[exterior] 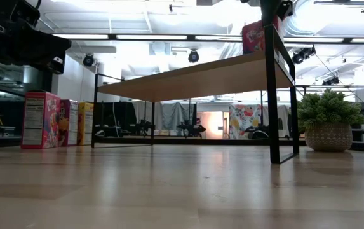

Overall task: Stack cereal on shelf
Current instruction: Put the bottom red cereal box on the shelf

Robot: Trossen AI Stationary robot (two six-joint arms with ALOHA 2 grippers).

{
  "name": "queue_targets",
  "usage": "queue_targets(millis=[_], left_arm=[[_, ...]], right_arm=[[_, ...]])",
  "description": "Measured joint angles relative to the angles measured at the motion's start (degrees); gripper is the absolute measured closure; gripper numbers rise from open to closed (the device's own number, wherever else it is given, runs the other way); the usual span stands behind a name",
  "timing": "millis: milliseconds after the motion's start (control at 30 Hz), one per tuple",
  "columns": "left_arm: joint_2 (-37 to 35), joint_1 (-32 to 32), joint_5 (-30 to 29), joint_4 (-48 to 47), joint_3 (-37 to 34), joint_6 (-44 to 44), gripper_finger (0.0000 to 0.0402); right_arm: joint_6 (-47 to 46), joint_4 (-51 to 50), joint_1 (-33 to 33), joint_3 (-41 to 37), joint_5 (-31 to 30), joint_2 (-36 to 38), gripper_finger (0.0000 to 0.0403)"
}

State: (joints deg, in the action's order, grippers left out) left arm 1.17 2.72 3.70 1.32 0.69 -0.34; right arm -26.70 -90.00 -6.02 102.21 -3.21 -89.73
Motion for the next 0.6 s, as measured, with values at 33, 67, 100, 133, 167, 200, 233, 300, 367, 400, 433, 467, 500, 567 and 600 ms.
queue_targets(millis=[33,67,100,133,167,200,233,300,367,400,433,467,500,567,600], left_arm=[[0.0,0.0,0.0,0.0,0.02,0.02,0.0401],[0.0,0.0,0.0,0.0,0.0,0.0,0.0402],[0.0,0.0,0.0,0.01,0.0,-0.03,0.0402],[0.0,0.01,0.0,0.0,0.01,0.0,0.0402],[0.0,0.02,0.0,0.0,0.0,0.02,0.0401],[0.0,0.0,0.0,0.0,0.0,0.01,0.0401],[0.0,0.0,0.0,0.0,0.0,-0.02,0.0401],[0.0,0.02,0.0,0.0,0.0,0.02,0.0401],[0.0,0.01,0.0,0.0,0.0,-0.03,0.0402],[0.0,0.0,0.0,0.0,0.0,0.0,0.0402],[0.0,0.0,0.0,0.0,0.0,0.02,0.0402],[0.0,0.0,0.0,0.0,0.01,0.01,0.0402],[0.0,0.0,0.0,0.0,0.0,-0.01,0.0401],[0.0,0.0,0.0,0.0,0.02,0.02,0.0401],[0.0,0.0,0.0,0.0,0.0,0.02,0.0401]], right_arm=[[0.08,0.0,0.0,0.0,-0.03,0.0,0.0198],[0.15,0.0,0.0,0.0,-0.11,0.02,0.0198],[0.18,0.0,0.0,0.0,-0.18,0.01,0.0197],[0.24,-0.01,0.0,0.0,-0.19,0.0,0.0197],[0.72,-0.01,0.0,0.0,-0.24,0.0,0.0197],[1.08,0.0,0.0,0.0,-0.56,0.0,0.0197],[1.22,0.0,0.0,0.0,-1.17,0.0,0.0197],[1.26,-0.01,0.0,0.0,-2.96,0.0,0.0197],[1.27,0.0,0.0,0.02,-4.86,0.0,0.0196],[1.29,-0.02,0.0,0.02,-5.15,0.0,0.0196],[1.33,0.0,0.0,0.02,-5.11,0.0,0.0197],[1.51,0.0,-0.02,0.02,-4.78,0.04,0.0196],[1.65,0.02,0.0,0.02,-4.38,0.04,0.0196],[1.71,0.19,0.0,0.02,-3.31,0.07,0.0196],[1.7,0.28,0.0,0.02,-2.75,0.07,0.0196]])
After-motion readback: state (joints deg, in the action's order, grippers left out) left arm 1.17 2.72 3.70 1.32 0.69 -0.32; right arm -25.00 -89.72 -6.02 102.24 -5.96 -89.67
